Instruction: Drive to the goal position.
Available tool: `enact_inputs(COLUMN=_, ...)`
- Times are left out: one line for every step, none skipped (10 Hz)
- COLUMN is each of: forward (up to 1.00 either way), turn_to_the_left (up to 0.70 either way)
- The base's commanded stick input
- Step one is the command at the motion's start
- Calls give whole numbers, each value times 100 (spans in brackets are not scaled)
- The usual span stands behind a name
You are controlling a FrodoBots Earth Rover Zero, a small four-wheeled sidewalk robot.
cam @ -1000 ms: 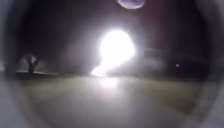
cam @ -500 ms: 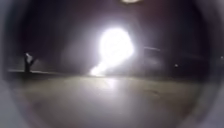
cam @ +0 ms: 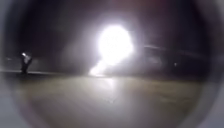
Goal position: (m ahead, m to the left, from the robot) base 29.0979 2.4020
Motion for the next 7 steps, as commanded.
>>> enact_inputs(forward=100, turn_to_the_left=9)
enact_inputs(forward=100, turn_to_the_left=11)
enact_inputs(forward=100, turn_to_the_left=14)
enact_inputs(forward=100, turn_to_the_left=16)
enact_inputs(forward=100, turn_to_the_left=16)
enact_inputs(forward=100, turn_to_the_left=15)
enact_inputs(forward=100, turn_to_the_left=13)
